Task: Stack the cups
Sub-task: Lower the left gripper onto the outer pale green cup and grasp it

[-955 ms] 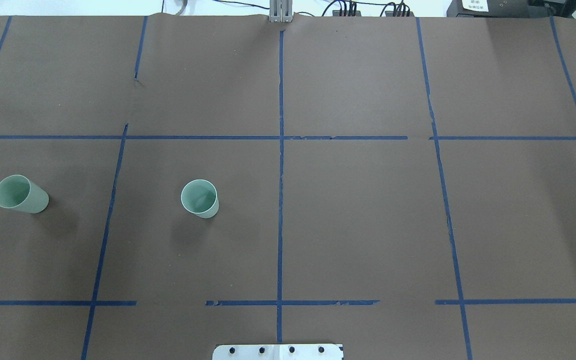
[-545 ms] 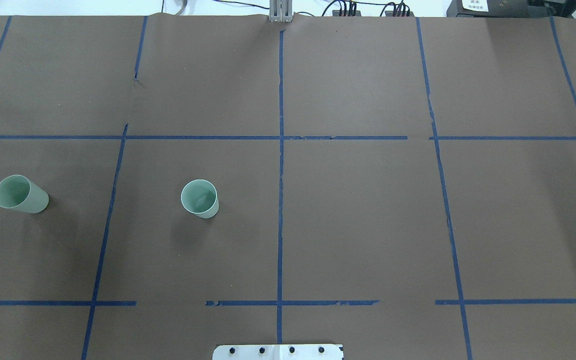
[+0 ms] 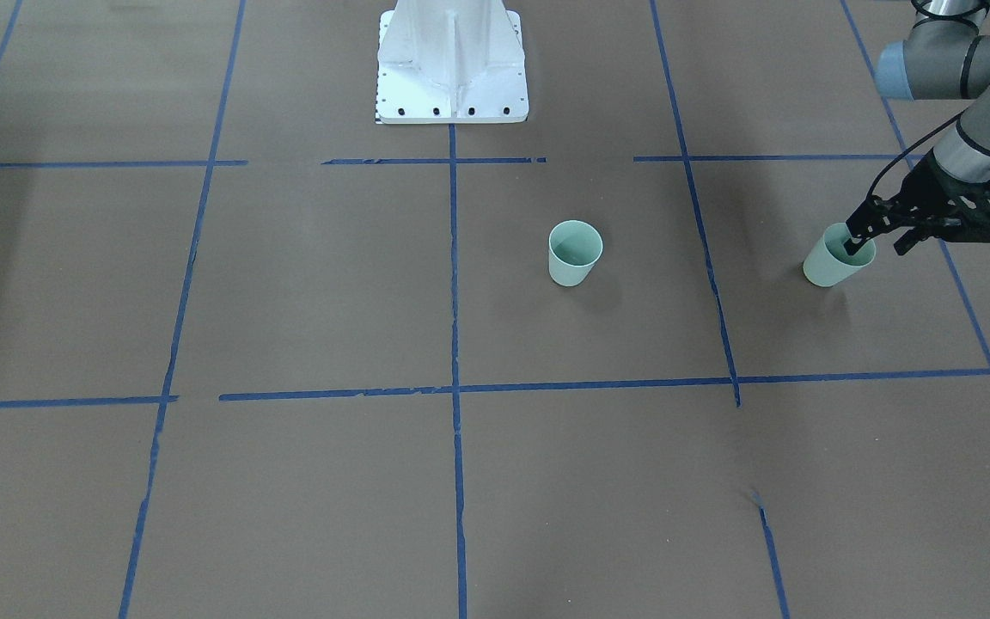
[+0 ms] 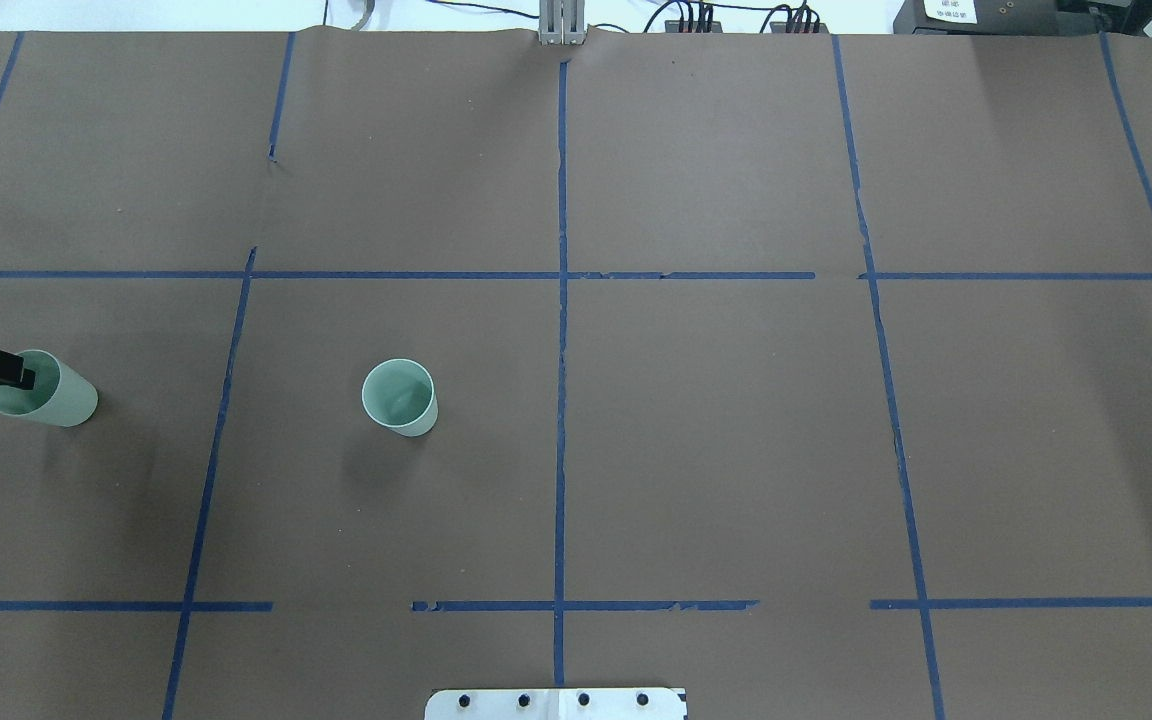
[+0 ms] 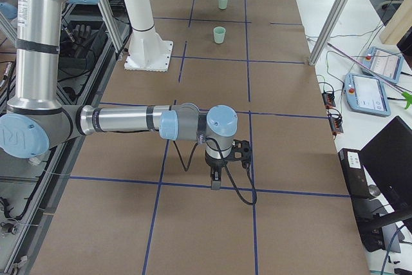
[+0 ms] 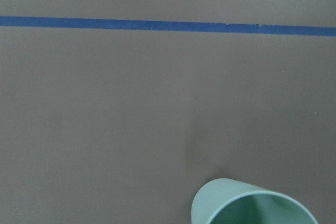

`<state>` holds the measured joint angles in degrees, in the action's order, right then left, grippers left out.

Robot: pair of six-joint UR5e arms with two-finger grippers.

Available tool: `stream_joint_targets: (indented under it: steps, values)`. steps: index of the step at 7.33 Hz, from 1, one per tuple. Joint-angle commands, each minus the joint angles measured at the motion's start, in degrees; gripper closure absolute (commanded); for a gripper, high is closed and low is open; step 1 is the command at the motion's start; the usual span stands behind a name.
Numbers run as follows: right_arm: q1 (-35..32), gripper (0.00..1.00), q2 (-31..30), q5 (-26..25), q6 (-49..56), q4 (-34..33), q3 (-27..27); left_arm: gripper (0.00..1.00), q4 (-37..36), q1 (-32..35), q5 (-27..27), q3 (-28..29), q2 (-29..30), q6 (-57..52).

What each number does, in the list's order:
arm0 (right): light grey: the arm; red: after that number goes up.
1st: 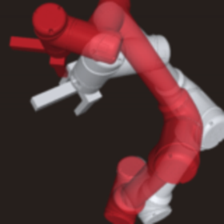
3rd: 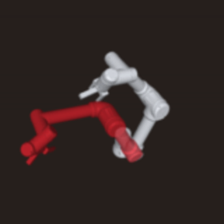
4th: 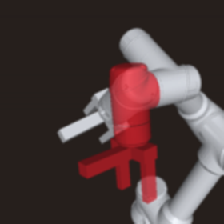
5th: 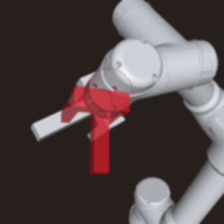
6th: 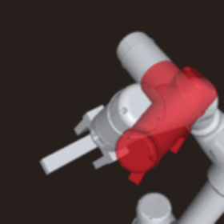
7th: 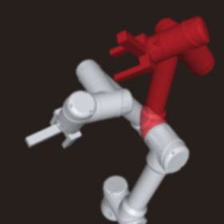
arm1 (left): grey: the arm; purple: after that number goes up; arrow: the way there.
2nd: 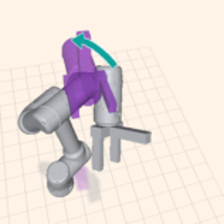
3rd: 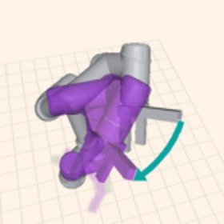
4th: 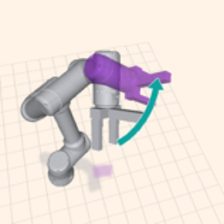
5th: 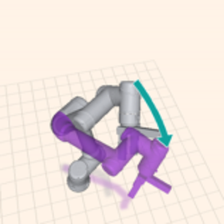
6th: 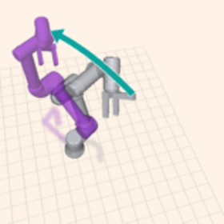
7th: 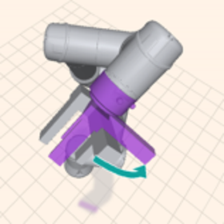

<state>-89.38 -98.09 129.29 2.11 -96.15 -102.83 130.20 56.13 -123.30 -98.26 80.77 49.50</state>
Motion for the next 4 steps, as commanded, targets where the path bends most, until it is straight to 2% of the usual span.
stream_joint_targets:
  steps: [1, 3, 4]
  values:
    - [-0.01, 0.00, 0.00, 0.00, 0.00, 0.00, 0.00, 1.00, -1.00, -0.32, -0.27, -0.26, 0.00, -0.02]
    - [0.00, 0.00, 0.00, 0.00, 0.00, 0.00, 0.00, 1.00, -1.09, 0.20, -0.36, -1.14, 0.79, -0.11]
    - [-0.01, 0.00, 0.00, 0.00, 0.00, 0.00, 0.00, 1.00, -2.92, 0.29, -0.45, -3.49, 0.79, -0.19]
